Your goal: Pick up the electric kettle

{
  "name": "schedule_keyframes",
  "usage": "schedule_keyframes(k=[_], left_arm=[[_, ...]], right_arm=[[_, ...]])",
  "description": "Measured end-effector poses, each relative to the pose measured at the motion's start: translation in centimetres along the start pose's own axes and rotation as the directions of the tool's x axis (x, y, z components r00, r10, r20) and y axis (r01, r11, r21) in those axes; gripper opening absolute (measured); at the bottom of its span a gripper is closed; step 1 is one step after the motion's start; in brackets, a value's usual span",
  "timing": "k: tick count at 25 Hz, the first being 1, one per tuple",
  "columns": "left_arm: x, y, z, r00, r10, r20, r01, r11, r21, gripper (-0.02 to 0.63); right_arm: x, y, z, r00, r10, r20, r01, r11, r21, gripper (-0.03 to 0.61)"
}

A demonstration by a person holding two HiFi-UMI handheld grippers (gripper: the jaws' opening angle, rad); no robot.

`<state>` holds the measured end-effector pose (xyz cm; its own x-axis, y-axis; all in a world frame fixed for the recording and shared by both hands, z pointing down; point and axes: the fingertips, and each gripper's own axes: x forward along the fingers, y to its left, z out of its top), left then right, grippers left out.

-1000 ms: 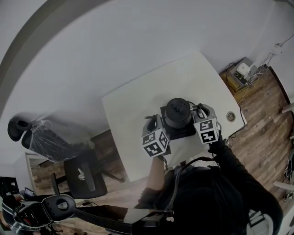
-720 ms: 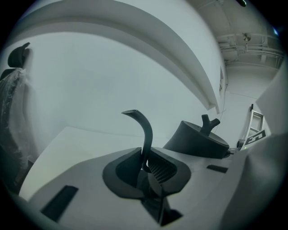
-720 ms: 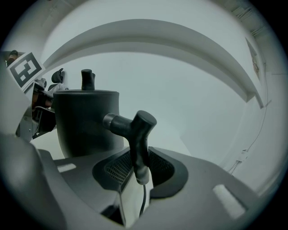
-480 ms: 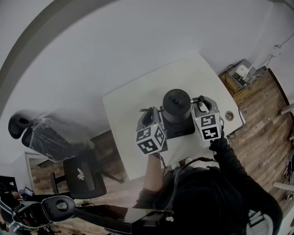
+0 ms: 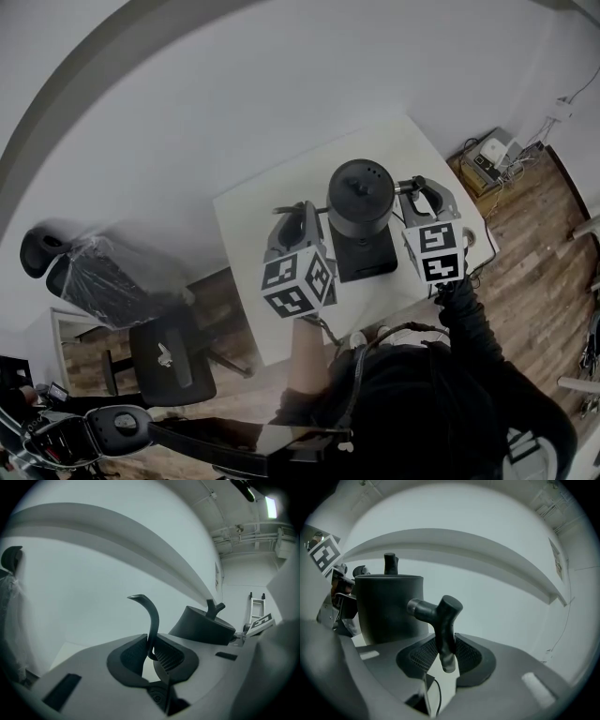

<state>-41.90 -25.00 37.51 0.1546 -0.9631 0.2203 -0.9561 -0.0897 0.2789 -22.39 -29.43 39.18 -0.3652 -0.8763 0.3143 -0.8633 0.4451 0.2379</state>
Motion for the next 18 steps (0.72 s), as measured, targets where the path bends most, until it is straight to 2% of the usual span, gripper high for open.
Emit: schedule_keyframes(k=[4,11,18], left_arm=[[-1.2,-0.9,2.3,0.999,-0.012,0.033,0.011,1.000,0.028,0.043],[-3.2,-2.5,5.3,0.997,-0.015,0.071,0.013,0.999,0.031,0.043],[-4.5,-3.5,7.0,0.996,-0.011,0.085,0.006,0.999,0.052,0.043]], right_arm=[[-1.3,-0.4,2.1,1.000,-0.003,0.031,0.003,1.000,-0.001,0.100],[-3.8,-1.2,5.4,0.996,-0.021,0.087,0.022,1.000,-0.012,0.100],[-5.2,-1.5,7.0,0.992,-0.023,0.121,0.025,1.000,-0.014,0.100]])
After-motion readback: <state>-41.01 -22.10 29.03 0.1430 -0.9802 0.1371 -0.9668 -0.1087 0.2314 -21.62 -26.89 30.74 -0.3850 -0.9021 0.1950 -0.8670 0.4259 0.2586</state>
